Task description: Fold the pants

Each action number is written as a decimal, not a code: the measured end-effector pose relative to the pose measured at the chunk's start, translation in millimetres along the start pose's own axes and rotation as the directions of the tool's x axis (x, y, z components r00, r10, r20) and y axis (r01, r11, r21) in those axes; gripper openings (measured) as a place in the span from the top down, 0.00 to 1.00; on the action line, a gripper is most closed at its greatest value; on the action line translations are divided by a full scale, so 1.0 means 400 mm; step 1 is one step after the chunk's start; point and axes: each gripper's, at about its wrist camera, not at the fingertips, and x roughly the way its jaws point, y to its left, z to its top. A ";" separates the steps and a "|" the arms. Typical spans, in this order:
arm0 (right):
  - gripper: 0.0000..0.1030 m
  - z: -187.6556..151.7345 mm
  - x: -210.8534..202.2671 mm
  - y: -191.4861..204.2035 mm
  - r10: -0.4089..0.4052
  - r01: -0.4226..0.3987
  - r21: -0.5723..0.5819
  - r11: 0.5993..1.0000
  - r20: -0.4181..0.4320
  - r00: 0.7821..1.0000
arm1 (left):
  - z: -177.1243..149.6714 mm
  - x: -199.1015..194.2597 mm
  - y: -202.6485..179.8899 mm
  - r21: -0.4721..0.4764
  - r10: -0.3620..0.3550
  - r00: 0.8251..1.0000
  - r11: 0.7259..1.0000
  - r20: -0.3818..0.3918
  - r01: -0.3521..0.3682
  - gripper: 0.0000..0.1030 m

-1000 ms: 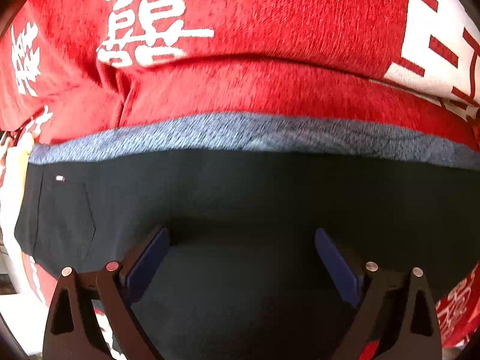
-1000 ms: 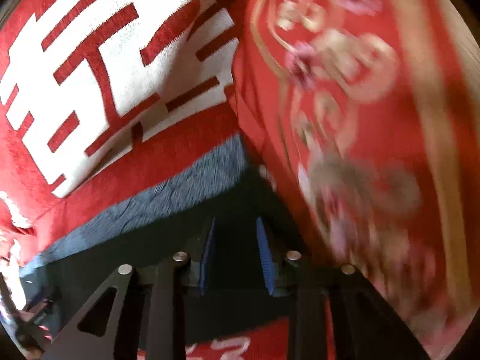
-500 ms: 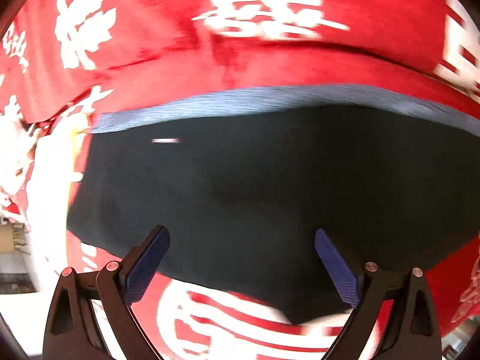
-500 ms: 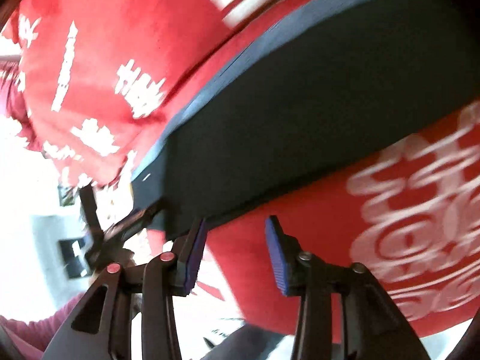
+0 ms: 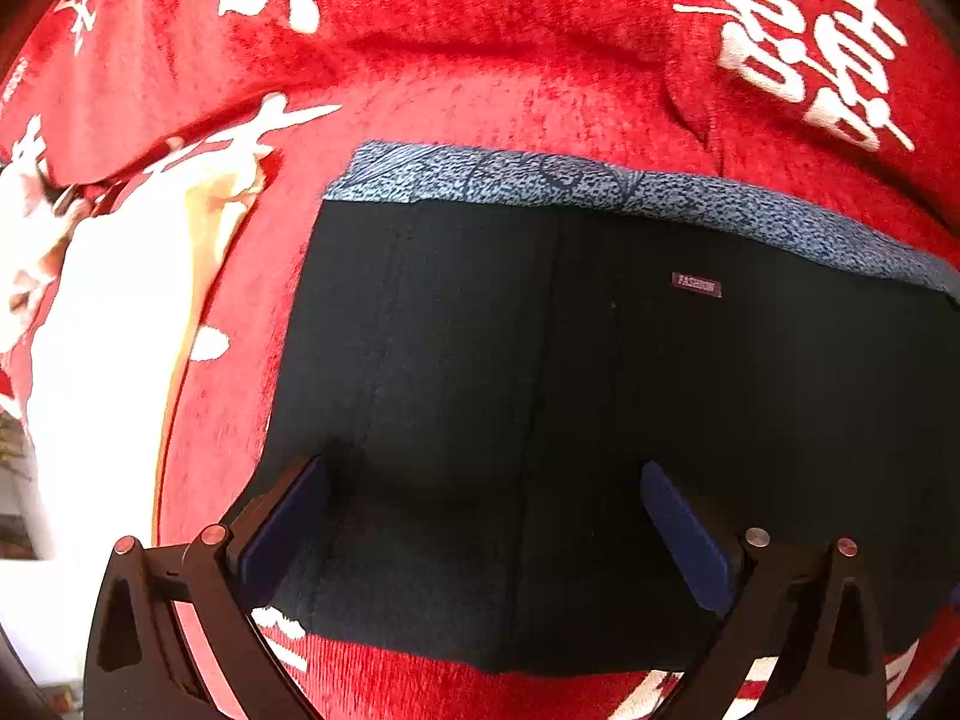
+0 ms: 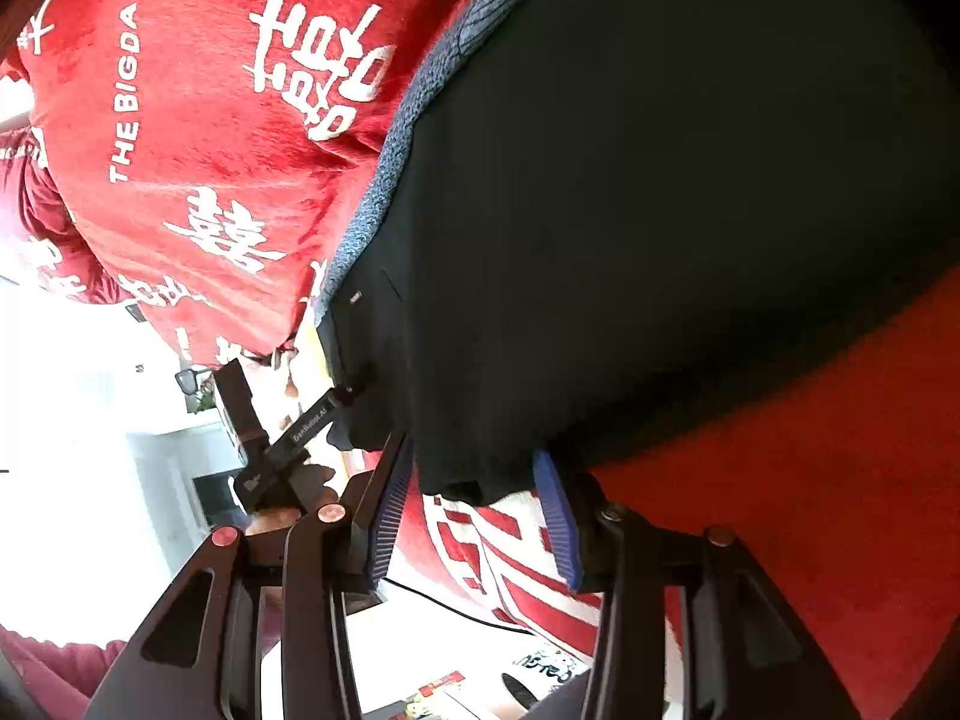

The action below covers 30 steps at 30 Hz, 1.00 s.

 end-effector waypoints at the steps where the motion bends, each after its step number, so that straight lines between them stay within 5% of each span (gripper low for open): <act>1: 0.56 0.006 0.011 0.001 0.002 -0.001 0.010 1.000 -0.002 1.000 | 0.003 0.004 0.006 0.002 -0.013 1.000 1.000 0.002 0.013 0.00; 3: 0.57 0.025 0.038 0.009 0.014 -0.013 0.033 0.999 -0.003 1.000 | 0.005 0.005 0.010 0.016 -0.028 1.000 0.999 0.004 0.028 0.00; 5: 0.89 0.049 0.034 0.035 -0.050 0.050 0.012 0.999 0.015 0.999 | 0.014 0.003 0.008 0.029 -0.035 0.999 0.999 0.000 0.035 0.00; 10: 0.91 0.010 -0.004 0.115 -0.140 0.148 -0.135 0.980 0.065 0.988 | -0.001 -0.005 -0.007 0.073 -0.056 0.998 0.996 0.027 0.054 0.00; 15: 0.94 -0.044 0.014 0.022 -0.236 0.238 -0.073 0.968 0.043 0.971 | -0.009 -0.011 -0.016 0.086 -0.027 0.999 0.996 0.033 0.024 0.00; 20: 0.92 -0.058 -0.044 0.059 -0.347 0.347 -0.152 0.925 0.031 0.937 | -0.019 -0.064 -0.068 0.111 0.034 0.999 0.993 -0.005 -0.033 0.00; 24: 0.54 -0.015 -0.148 0.091 -0.417 0.443 -0.198 0.875 0.159 0.895 | -0.037 -0.137 -0.190 0.162 -0.075 0.997 0.984 0.028 0.069 0.00; 25: 0.52 0.006 -0.167 0.100 -0.426 0.462 -0.206 0.863 0.197 0.883 | -0.040 -0.143 -0.225 0.172 -0.103 0.994 0.980 0.025 0.097 0.00; 28: 0.52 0.079 -0.182 0.111 -0.452 0.505 -0.227 0.833 0.249 0.857 | -0.058 -0.134 -0.349 0.201 -0.167 0.986 0.965 -0.012 0.166 0.00; 30: 0.53 0.104 -0.180 0.088 -0.487 0.538 -0.226 0.812 0.245 0.839 | -0.089 -0.108 -0.414 0.236 -0.144 0.989 0.960 -0.043 0.150 0.00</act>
